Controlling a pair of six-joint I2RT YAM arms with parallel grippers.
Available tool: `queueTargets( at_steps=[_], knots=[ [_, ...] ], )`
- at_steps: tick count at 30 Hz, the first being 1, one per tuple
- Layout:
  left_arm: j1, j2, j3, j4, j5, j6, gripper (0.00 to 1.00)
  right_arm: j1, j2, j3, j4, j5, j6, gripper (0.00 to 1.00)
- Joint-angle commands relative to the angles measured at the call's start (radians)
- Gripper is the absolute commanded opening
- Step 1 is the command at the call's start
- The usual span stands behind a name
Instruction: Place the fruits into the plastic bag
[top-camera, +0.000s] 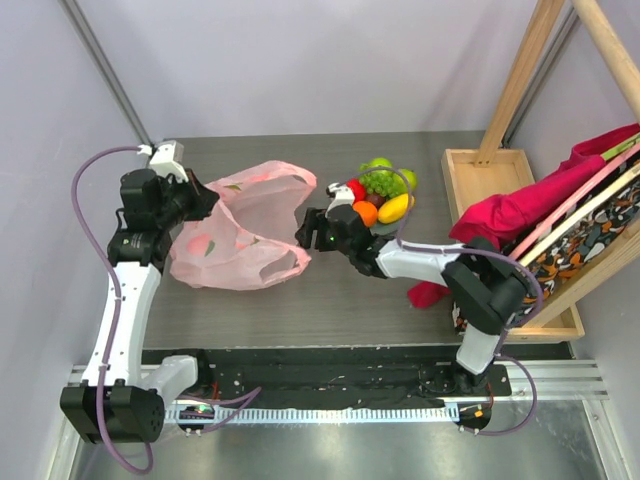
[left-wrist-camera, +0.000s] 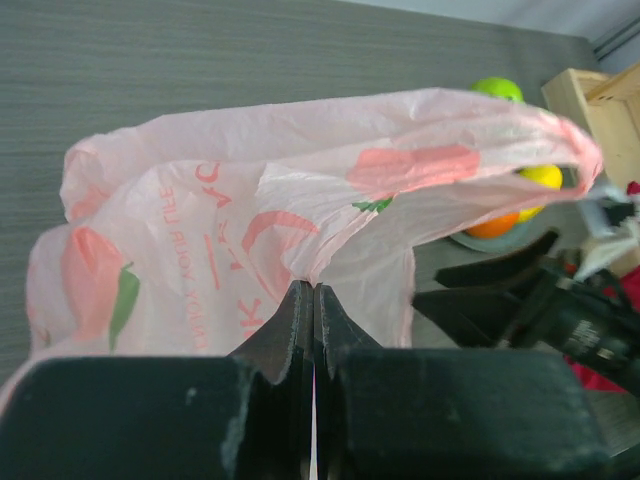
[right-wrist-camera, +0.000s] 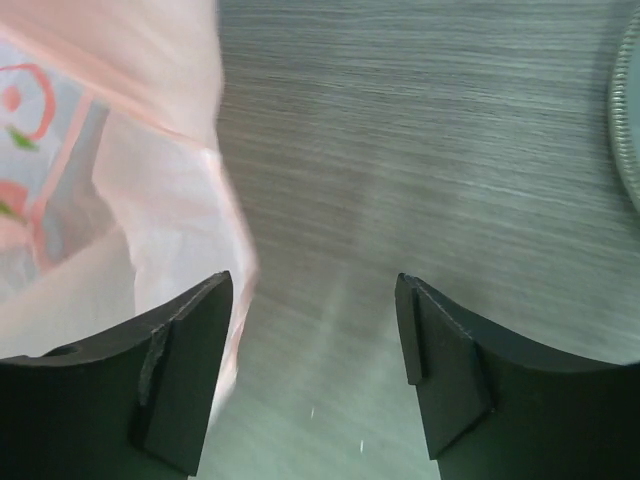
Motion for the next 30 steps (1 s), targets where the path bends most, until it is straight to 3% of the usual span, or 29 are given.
queueTargets(
  at_steps=[1, 6, 9, 12, 16, 20, 30],
  knots=[
    [0.004, 0.021, 0.032, -0.029, -0.051, 0.019, 0.00, -0.001, -0.210, -0.085, 0.004, -0.013, -0.058, 0.75],
    [0.006, 0.036, 0.033, -0.058, -0.056, 0.021, 0.00, -0.003, -0.379, -0.179, -0.055, 0.022, -0.068, 0.75],
    [0.006, 0.027, 0.032, -0.067, -0.065, 0.032, 0.00, -0.020, -0.464, -0.162, -0.183, 0.108, -0.094, 0.80],
    [0.006, 0.021, 0.033, -0.076, -0.062, 0.045, 0.00, -0.084, -0.484, -0.119, -0.285, 0.089, -0.078, 0.81],
    [0.004, -0.016, 0.007, -0.064, -0.070, 0.068, 0.00, -0.231, -0.459, -0.110, -0.306, 0.053, -0.072, 0.81],
    [0.007, 0.028, 0.018, -0.075, -0.041, 0.053, 0.00, -0.296, -0.386, -0.081, -0.342, 0.061, -0.085, 0.81],
    [0.006, 0.051, 0.021, -0.095, -0.007, 0.062, 0.00, -0.359, -0.191, 0.053, -0.406, 0.021, -0.080, 0.81]
  ],
)
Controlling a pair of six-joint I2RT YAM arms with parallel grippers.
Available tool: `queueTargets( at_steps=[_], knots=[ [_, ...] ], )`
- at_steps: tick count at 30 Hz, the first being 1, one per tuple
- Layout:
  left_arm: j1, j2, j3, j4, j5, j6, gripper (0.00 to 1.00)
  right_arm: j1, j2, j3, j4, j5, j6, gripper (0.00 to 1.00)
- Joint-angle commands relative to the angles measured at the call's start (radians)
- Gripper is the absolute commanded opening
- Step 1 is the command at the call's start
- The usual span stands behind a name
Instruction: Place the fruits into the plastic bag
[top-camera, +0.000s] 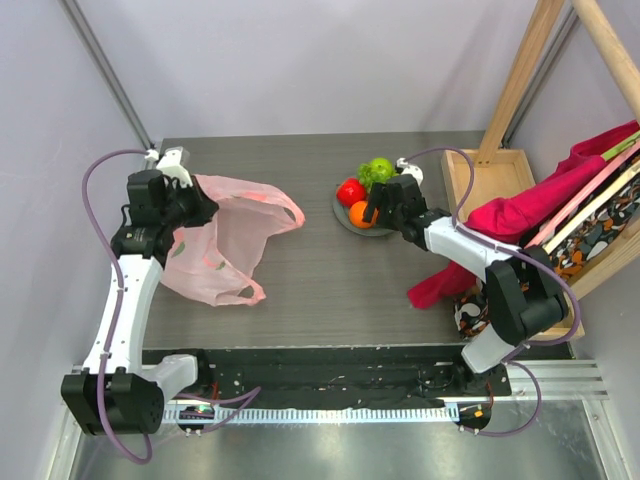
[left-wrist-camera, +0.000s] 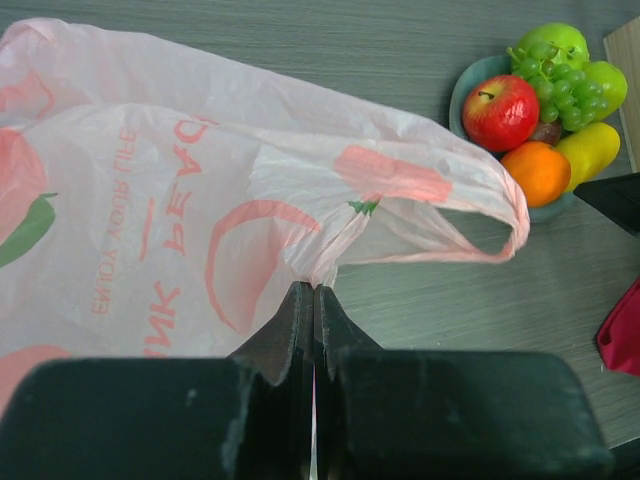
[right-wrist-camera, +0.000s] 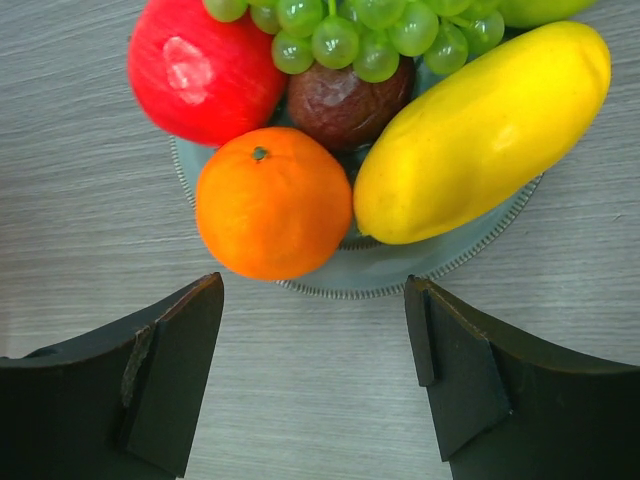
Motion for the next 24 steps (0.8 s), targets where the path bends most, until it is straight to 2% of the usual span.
queueTargets(
  at_steps=[1, 9, 24],
  knots=[
    [0.002, 0.002, 0.027, -0.003, 0.043, 0.020, 0.00, -0.006, 0.032, 0.078, 0.000, -0.016, -0.003, 0.82],
    [0.002, 0.007, 0.021, 0.003, 0.067, 0.008, 0.00, -0.006, 0.065, 0.098, 0.034, -0.053, 0.023, 0.87],
    [-0.007, -0.009, 0.009, 0.013, 0.074, 0.005, 0.00, 0.029, 0.209, 0.265, -0.059, 0.061, -0.016, 0.86]
  ],
)
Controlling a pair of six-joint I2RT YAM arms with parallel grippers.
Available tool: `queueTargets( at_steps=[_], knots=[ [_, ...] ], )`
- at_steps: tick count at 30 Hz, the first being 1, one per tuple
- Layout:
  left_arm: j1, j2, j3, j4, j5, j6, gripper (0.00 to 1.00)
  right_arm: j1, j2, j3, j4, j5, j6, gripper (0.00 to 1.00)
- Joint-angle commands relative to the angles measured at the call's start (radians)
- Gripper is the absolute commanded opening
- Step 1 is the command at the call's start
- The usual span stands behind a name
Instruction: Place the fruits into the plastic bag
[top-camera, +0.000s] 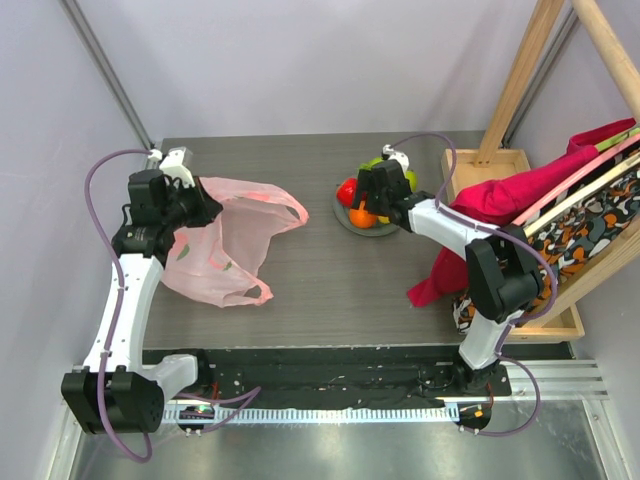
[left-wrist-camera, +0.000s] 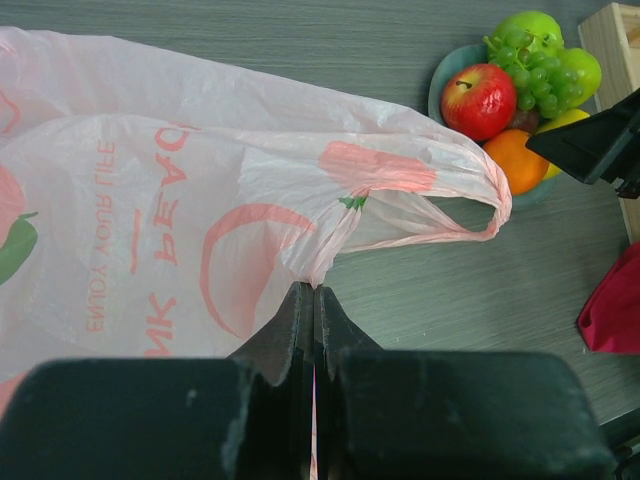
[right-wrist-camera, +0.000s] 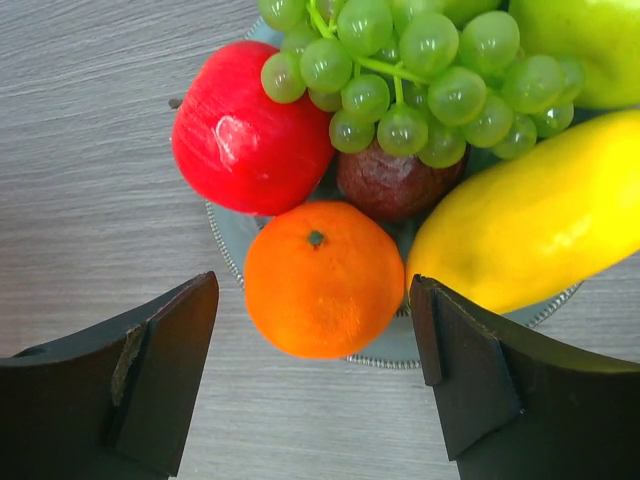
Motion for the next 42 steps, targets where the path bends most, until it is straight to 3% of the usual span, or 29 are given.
queueTargets(
  at_steps=[1, 20, 32, 39, 41, 42],
  knots=[
    [-0.006, -0.015, 0.009, 0.014, 0.022, 0.005, 0.00, 0.018, 0.042, 0.080, -0.031, 0.055, -0.020, 0.86],
    [-0.012, -0.020, 0.010, 0.015, 0.027, 0.004, 0.00, 0.069, 0.161, 0.191, -0.175, 0.221, -0.045, 0.81],
    [-0.012, -0.017, 0.009, 0.018, 0.036, 0.001, 0.00, 0.067, 0.089, 0.150, -0.100, 0.114, -0.031, 0.36],
    [-0.014, -0.017, 0.007, 0.018, 0.039, -0.001, 0.00, 0.074, -0.072, 0.049, 0.018, -0.012, -0.062, 0.20],
    [-0.014, -0.019, 0.007, 0.018, 0.041, -0.001, 0.00, 0.075, -0.114, 0.016, 0.074, -0.056, -0.065, 0.06],
    [-0.014, -0.019, 0.007, 0.020, 0.039, -0.001, 0.00, 0.075, -0.140, -0.023, 0.100, -0.078, -0.068, 0.04]
  ],
)
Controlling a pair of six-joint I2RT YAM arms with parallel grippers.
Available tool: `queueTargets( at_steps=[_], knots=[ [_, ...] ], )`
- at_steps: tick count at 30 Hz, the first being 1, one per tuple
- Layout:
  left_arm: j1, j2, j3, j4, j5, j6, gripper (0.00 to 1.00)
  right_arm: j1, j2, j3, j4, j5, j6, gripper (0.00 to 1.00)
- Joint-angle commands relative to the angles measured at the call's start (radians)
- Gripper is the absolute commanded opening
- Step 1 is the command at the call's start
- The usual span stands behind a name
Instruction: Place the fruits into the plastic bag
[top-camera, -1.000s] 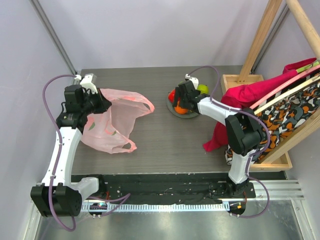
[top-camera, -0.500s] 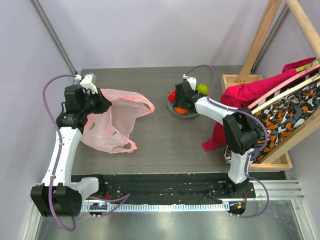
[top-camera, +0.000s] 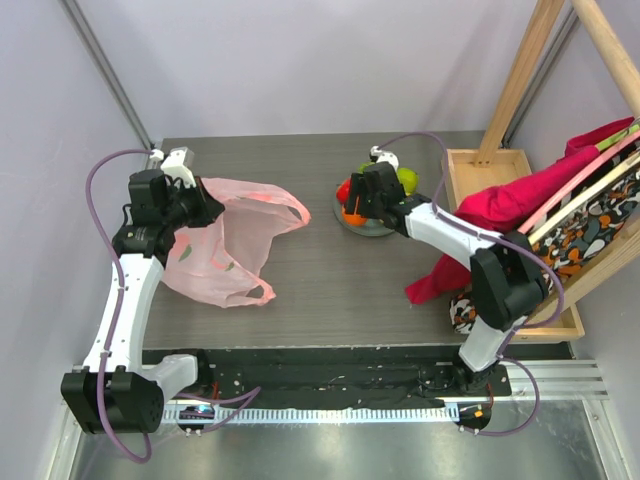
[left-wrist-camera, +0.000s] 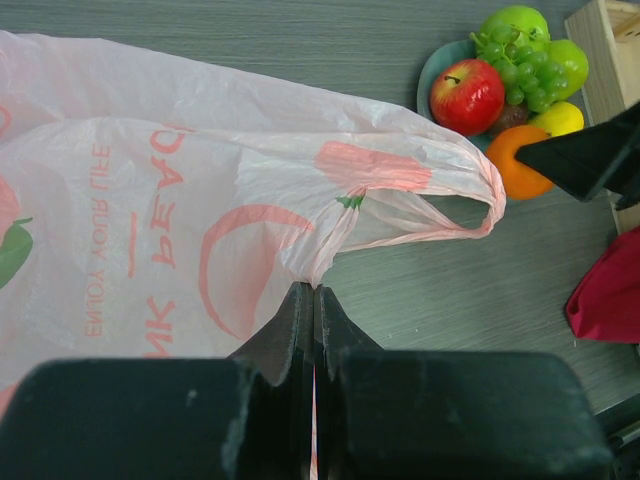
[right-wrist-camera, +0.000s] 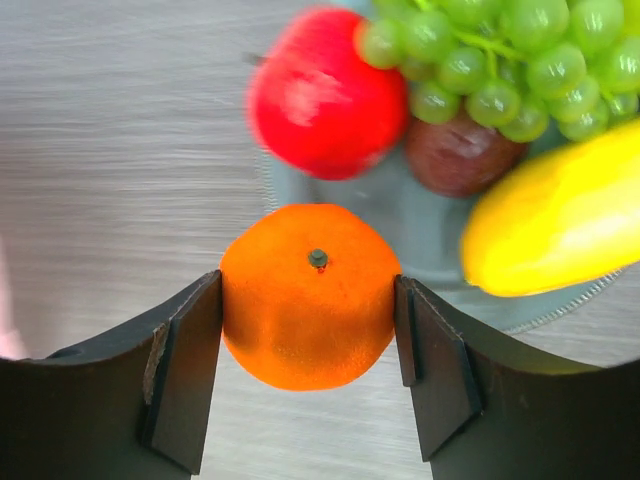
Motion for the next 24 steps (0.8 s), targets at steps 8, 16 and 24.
queueTargets(
  at_steps=[8, 16, 24],
  knots=[
    [-0.005, -0.009, 0.006, 0.019, 0.034, 0.000, 0.00, 0.029, -0.387, -0.258, 0.522, -0.358, -0.008, 0.01],
    [-0.005, -0.009, 0.003, 0.031, 0.067, -0.008, 0.00, 0.230, -0.381, -0.289, 0.696, -0.500, -0.058, 0.01],
    [-0.010, -0.014, -0.017, 0.077, 0.151, -0.028, 0.00, 0.292, -0.129, -0.197, 0.713, -0.475, 0.037, 0.01]
  ],
)
